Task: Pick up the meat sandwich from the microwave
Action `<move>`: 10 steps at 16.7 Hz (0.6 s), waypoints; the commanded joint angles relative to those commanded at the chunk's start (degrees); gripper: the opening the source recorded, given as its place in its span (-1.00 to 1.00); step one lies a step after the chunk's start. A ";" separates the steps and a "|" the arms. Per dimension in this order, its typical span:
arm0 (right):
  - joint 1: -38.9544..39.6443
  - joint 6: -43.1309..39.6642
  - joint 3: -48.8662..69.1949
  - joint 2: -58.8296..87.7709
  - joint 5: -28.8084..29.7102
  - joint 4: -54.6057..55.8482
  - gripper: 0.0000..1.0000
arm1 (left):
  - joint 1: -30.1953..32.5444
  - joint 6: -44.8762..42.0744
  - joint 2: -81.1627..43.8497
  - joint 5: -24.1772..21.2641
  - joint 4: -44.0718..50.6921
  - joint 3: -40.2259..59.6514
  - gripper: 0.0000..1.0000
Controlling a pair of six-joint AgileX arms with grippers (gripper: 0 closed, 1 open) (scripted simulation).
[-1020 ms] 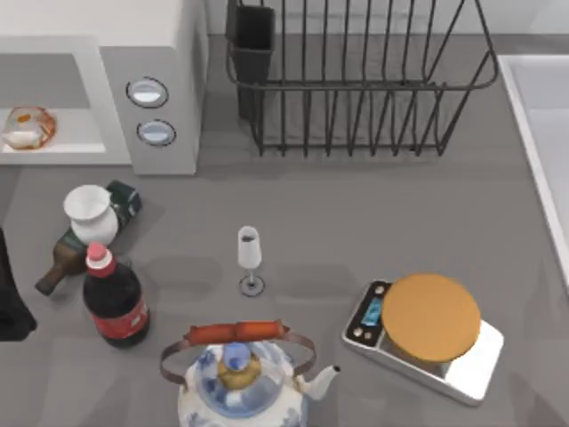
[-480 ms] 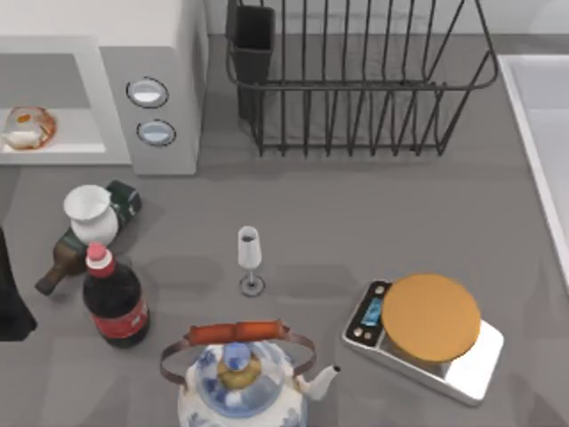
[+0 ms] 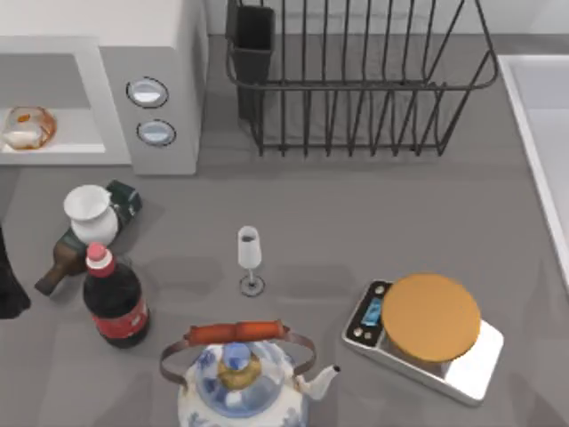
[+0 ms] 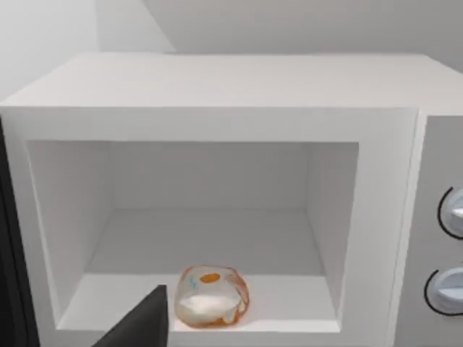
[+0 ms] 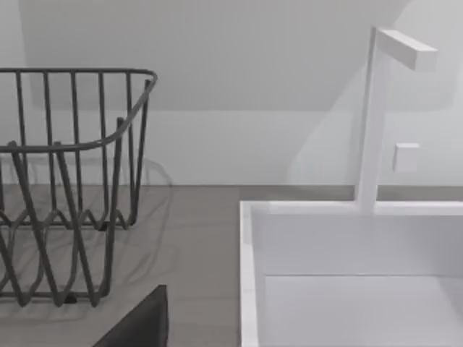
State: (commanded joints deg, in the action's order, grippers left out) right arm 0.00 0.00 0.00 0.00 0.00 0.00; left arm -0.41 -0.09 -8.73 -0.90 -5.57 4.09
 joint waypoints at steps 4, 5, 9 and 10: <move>0.00 0.00 0.00 0.00 0.00 0.00 1.00 | -0.77 -0.22 -17.32 -1.54 -10.08 7.33 1.00; 0.00 0.00 0.00 0.00 0.00 0.00 1.00 | -1.03 -0.32 -22.66 -1.99 -13.06 9.55 1.00; 0.00 0.00 0.00 0.00 0.00 0.00 1.00 | -2.21 -0.83 -46.36 -3.84 -25.79 19.27 1.00; 0.00 0.00 0.00 0.00 0.00 0.00 1.00 | -2.52 -0.97 -52.66 -4.29 -29.05 21.73 1.00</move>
State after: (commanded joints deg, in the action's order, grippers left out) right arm 0.00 0.00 0.00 0.00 0.00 0.00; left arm -2.93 -1.06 -61.39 -5.19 -34.62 25.82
